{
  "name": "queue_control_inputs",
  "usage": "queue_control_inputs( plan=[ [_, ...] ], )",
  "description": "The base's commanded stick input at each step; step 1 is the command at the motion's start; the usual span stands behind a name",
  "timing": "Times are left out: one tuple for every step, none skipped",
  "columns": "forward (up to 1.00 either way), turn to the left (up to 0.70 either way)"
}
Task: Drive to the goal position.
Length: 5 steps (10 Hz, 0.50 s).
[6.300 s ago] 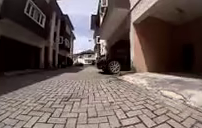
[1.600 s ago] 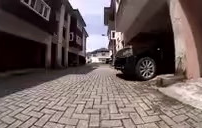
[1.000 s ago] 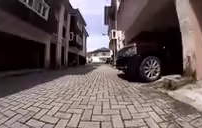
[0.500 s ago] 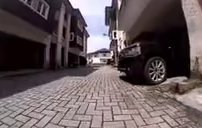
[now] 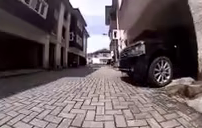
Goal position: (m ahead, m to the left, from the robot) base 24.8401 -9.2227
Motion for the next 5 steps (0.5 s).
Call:
queue_control_inputs(
  plan=[
    [0.5, 0.0],
    [0.5, 0.0],
    [0.5, 0.0],
    [0.5, 0.0],
    [0.5, 0.0]
  ],
)
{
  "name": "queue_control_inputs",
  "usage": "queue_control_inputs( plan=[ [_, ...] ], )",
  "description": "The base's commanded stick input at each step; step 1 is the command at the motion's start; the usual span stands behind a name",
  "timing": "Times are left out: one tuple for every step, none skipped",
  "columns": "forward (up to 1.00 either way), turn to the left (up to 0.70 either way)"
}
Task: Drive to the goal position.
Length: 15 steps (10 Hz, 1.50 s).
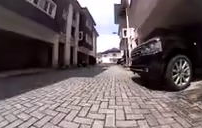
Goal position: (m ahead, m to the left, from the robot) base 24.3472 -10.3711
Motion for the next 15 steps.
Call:
queue_control_inputs(
  plan=[
    [0.5, 0.0],
    [0.5, 0.0],
    [0.5, 0.0],
    [0.5, 0.0],
    [0.5, 0.0],
    [0.5, 0.0],
    [0.5, 0.0],
    [0.5, 0.0],
    [0.5, 0.0],
    [0.5, 0.0],
    [0.5, 0.0],
    [0.5, 0.0],
    [0.5, 0.0],
    [0.5, 0.0],
    [0.5, 0.0]
  ],
)
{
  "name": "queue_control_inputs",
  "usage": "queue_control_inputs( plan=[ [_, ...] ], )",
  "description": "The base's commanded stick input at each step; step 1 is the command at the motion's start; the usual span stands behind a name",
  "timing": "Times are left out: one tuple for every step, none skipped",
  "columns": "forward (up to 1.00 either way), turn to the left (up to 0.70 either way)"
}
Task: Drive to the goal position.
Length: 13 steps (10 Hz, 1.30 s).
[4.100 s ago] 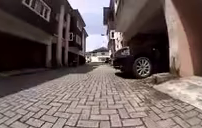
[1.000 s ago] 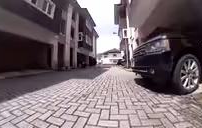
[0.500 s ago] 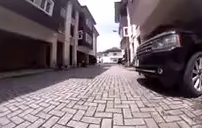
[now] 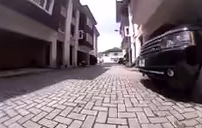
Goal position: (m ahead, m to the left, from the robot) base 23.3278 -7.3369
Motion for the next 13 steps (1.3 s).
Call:
queue_control_inputs(
  plan=[
    [0.5, 0.0],
    [0.5, 0.0],
    [0.5, 0.0],
    [0.5, 0.0],
    [0.5, 0.0],
    [0.5, 0.0],
    [0.5, 0.0],
    [0.5, 0.0],
    [0.5, 0.0],
    [0.5, 0.0],
    [0.5, -0.04],
    [0.5, -0.15],
    [0.5, -0.33]
  ],
)
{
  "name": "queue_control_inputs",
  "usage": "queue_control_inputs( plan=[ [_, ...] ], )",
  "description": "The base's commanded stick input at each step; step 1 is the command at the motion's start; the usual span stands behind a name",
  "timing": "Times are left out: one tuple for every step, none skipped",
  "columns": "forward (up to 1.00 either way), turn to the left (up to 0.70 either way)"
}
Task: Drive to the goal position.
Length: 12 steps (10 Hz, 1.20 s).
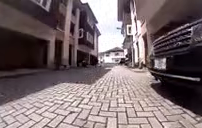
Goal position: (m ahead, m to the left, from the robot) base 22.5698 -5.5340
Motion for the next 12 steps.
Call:
queue_control_inputs(
  plan=[
    [0.5, -0.5],
    [0.5, -0.5],
    [0.5, -0.5],
    [0.5, -0.48],
    [0.5, -0.17],
    [0.5, 0.0],
    [0.5, 0.0],
    [0.5, 0.0],
    [0.5, 0.0],
    [0.5, 0.0],
    [0.5, 0.0],
    [0.5, 0.0]
  ],
)
